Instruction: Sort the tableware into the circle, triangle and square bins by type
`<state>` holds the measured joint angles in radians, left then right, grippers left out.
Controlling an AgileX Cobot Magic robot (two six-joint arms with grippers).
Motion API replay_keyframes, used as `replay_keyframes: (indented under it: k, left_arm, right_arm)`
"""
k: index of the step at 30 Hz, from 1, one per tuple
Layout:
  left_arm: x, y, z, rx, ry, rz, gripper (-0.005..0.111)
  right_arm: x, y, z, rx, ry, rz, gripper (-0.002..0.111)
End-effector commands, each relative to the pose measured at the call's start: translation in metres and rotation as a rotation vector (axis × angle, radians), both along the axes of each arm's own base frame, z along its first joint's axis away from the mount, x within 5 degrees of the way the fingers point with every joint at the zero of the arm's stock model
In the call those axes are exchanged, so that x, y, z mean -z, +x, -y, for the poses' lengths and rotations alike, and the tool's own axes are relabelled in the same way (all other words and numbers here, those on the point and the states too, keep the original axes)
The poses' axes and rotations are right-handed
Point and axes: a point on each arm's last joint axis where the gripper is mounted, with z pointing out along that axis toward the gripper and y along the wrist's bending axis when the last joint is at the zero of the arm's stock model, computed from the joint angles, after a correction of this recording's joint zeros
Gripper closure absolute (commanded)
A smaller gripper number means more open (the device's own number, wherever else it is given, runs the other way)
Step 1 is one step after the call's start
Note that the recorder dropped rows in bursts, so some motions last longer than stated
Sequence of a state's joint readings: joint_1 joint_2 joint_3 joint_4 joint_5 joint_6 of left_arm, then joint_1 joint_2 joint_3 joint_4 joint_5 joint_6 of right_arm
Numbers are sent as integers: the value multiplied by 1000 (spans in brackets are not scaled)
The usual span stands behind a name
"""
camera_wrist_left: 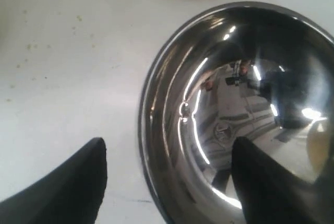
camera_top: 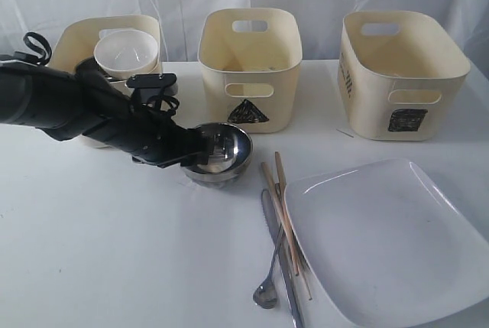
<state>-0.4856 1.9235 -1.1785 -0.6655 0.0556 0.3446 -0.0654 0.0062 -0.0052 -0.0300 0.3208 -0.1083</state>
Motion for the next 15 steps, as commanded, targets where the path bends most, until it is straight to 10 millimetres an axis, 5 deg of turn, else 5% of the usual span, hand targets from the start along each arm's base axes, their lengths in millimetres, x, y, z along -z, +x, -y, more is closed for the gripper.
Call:
replay_keyframes:
  k: [1,12,15]
  left_arm:
    - [3,-2,3,3,-10,-30,37]
    - [3,-2,3,5,-10,-32,37]
    - [3,-2,3,4,-10,-31,49]
  right_arm:
    - [1,0,0,2,-9,8,108]
    - [1,0,0,2,-9,8,108]
    - [1,0,0,2,-9,8,108]
